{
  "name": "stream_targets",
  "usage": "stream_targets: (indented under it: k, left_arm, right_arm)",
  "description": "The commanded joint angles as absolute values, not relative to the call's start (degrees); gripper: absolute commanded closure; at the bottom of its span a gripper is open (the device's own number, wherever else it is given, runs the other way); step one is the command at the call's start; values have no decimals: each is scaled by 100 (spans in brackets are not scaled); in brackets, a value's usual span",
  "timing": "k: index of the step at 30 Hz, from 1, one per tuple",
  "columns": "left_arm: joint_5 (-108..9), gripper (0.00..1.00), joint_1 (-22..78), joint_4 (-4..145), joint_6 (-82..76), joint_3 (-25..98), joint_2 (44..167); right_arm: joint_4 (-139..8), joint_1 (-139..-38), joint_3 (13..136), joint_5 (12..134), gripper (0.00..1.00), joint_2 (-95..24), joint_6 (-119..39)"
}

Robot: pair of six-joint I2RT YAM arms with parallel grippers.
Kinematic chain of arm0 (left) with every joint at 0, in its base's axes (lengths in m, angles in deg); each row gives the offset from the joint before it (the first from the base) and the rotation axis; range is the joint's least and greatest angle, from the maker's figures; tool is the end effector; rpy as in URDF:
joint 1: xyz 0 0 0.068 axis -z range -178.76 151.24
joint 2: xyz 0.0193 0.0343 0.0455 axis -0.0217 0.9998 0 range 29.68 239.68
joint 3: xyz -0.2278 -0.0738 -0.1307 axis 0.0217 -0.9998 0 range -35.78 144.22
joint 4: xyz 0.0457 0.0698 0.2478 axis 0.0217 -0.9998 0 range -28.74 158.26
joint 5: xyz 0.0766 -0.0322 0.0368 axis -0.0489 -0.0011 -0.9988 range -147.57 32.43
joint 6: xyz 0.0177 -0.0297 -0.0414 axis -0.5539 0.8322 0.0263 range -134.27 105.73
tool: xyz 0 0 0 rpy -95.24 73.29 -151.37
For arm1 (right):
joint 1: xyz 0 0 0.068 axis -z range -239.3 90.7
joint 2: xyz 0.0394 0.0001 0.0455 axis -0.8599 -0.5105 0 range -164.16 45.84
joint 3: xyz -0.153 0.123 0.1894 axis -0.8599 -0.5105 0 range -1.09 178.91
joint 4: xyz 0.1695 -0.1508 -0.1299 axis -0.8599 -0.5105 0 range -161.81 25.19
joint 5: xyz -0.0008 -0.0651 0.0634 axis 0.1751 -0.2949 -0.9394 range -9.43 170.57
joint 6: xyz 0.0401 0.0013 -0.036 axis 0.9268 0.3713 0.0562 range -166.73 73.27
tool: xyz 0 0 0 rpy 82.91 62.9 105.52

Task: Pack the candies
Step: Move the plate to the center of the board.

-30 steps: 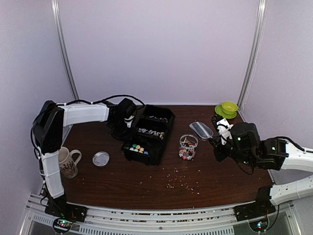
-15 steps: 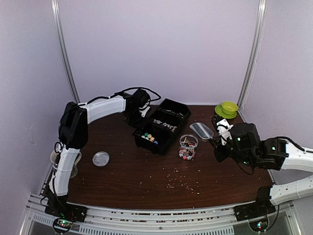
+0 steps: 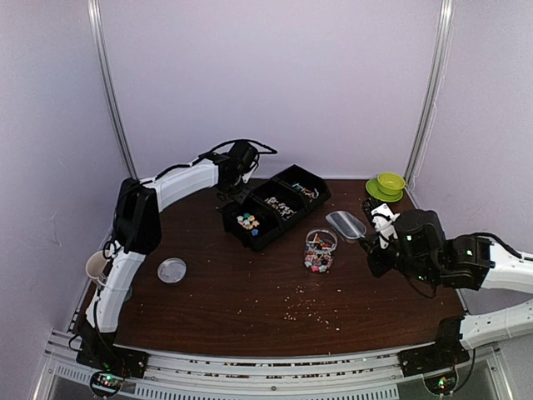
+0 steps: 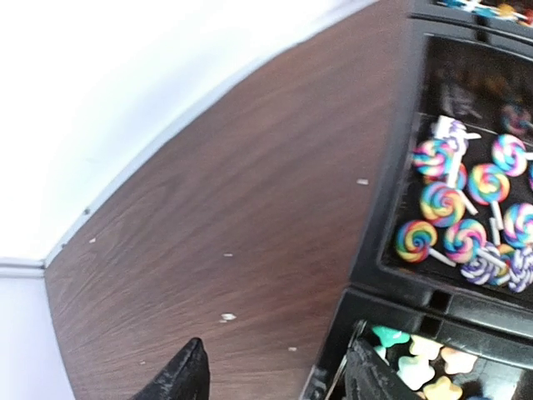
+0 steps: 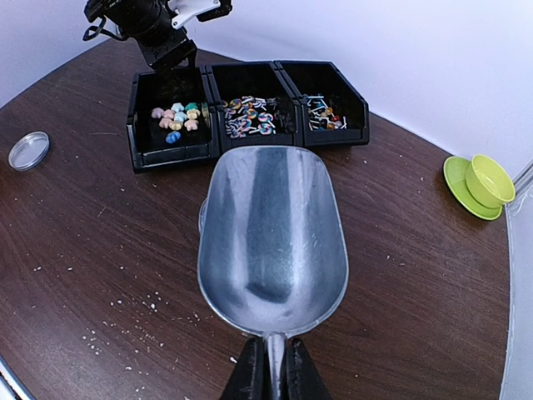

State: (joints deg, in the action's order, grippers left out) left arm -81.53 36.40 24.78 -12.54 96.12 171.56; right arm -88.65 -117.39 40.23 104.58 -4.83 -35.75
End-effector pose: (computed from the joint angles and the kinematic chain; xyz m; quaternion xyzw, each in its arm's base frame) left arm 0.4521 -0.3008 0.2074 0.2047 0.9084 0.0900 0.3532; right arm 0.1145 0.1565 0.2788 -0.2532 0.8282 0.1131 0.4870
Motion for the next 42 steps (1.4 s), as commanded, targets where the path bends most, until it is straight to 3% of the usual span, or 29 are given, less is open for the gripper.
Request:
stream_targets:
  k: [1,5,9,15,17,18,28,42]
  left_arm:
    - [-8494,41,3476,2697,-982,9686,16898]
    - [-8307,28,3475,2814,-512,9278,16241]
    - [-8003,26,3490,2347,253,9089,15584]
    - [-7043,23,3803,2932,1676,6752,14113]
    - [-6684,3,3917,3350,1999,6016,13835]
    - [-6548,2,3973,3505,2126,5735,13764]
    - [-6417,2,4685,4314,2784,4607,13767]
    - [-6716,15,4644,3973,2404,5122,14796]
  right_arm:
    - [-8897,-11714,4262,10483,100,-456,-3458]
    - [-8812,-11717,4260,10457,100,-556,-3461]
    - [-8815,-11716,4298,10432,100,-652,-3452]
    - [-8767,-11714,4248,10504,100,-602,-3480]
    - [-8766,-11720,4233,10494,100,-590,-3482]
    - [-8766,-11714,4222,10483,100,-593,-3485]
    - [-8799,-11717,4151,10446,100,-534,-3504]
    - [-9039,-11712,4160,11039,100,-409,-3419]
